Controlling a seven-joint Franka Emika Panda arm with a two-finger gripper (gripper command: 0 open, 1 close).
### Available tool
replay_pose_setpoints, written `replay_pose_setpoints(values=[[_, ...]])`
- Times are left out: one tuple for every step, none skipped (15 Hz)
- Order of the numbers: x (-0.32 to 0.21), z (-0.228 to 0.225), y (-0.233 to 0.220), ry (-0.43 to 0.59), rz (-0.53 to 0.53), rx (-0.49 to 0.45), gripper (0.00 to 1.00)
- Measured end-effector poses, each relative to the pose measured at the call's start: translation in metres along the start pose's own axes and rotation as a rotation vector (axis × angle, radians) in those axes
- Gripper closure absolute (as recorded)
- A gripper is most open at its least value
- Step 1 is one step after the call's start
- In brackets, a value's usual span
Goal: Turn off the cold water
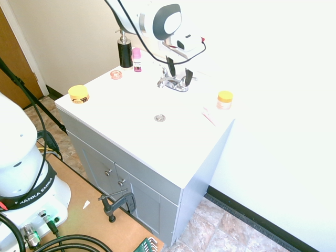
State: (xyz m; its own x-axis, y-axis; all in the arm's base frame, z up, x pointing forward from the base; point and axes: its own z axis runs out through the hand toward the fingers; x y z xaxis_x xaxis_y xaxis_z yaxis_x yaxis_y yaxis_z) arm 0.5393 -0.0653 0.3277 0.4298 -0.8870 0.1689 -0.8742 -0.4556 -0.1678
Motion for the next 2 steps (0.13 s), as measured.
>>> replay_pose_setpoints(values=[[-0.014, -0.014, 0.008, -0.014, -0.013, 0.012, 0.00], [-0.028, -0.025, 0.018, -0.028, -0.025, 0.016, 0.00]])
